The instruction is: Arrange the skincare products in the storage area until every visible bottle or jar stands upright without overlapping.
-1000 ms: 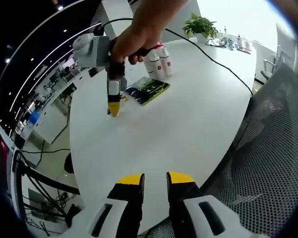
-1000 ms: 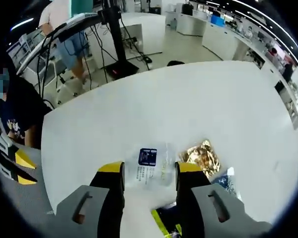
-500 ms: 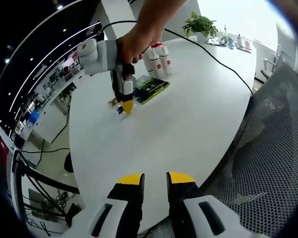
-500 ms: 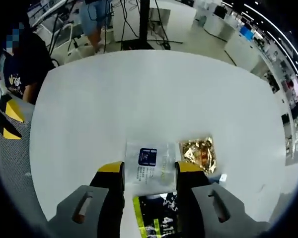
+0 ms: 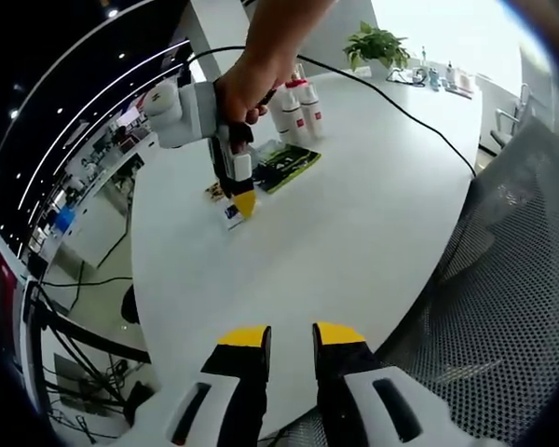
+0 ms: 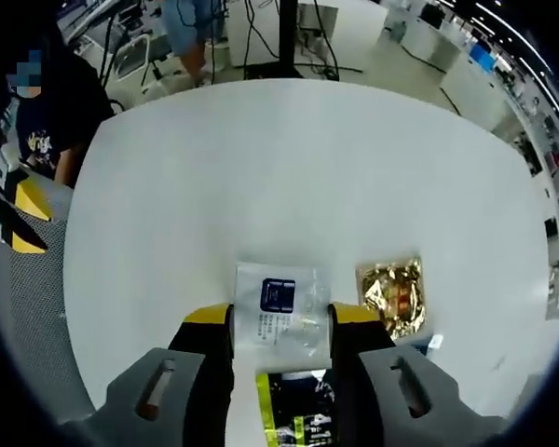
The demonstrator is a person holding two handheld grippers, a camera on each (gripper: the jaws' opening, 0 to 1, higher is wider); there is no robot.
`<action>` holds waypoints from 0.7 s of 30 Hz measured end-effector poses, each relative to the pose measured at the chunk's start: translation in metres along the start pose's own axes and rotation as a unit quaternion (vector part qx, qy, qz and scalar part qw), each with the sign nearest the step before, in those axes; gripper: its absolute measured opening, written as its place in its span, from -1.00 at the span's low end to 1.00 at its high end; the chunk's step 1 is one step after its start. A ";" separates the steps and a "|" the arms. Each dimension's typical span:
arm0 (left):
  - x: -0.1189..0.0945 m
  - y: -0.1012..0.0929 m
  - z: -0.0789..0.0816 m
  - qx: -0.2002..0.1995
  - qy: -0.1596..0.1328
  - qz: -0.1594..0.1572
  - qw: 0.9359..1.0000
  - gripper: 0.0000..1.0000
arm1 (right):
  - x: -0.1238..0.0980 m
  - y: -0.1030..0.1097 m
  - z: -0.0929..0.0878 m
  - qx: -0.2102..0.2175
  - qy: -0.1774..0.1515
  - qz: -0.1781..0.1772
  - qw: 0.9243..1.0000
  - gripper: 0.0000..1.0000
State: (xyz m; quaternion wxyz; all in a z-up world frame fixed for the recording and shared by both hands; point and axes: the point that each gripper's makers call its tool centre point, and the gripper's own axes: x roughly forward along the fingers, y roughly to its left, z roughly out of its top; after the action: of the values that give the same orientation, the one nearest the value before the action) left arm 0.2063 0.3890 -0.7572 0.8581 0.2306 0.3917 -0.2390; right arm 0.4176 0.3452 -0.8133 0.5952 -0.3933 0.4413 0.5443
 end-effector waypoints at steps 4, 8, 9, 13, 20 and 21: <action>0.000 0.000 -0.001 -0.003 0.004 -0.001 1.000 -0.62 | 0.001 -0.001 0.002 -0.001 -0.004 -0.005 1.000 -0.21; 0.000 -0.001 -0.001 0.001 0.005 -0.003 1.000 -0.62 | -0.004 -0.002 0.001 -0.007 -0.011 -0.022 1.000 0.05; 0.000 -0.001 -0.001 0.000 0.005 -0.002 1.000 -0.62 | -0.008 0.000 0.004 0.006 -0.022 -0.017 1.000 0.04; 0.000 -0.003 -0.002 0.004 0.008 -0.005 1.000 -0.62 | -0.030 -0.002 0.018 0.017 -0.079 -0.037 0.996 0.06; -0.001 -0.002 0.007 -0.018 -0.015 -0.003 1.000 -0.62 | -0.146 0.065 0.075 0.192 -0.371 0.011 0.908 0.13; -0.002 0.000 0.012 -0.032 -0.030 0.001 0.999 -0.62 | -0.156 0.074 0.072 0.205 -0.389 0.016 0.898 0.11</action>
State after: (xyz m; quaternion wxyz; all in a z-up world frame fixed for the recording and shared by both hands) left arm 0.2119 0.3824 -0.7479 0.8768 0.1963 0.3726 -0.2321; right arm 0.3483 0.3738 -0.6419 0.7779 -0.0122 0.2825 0.5612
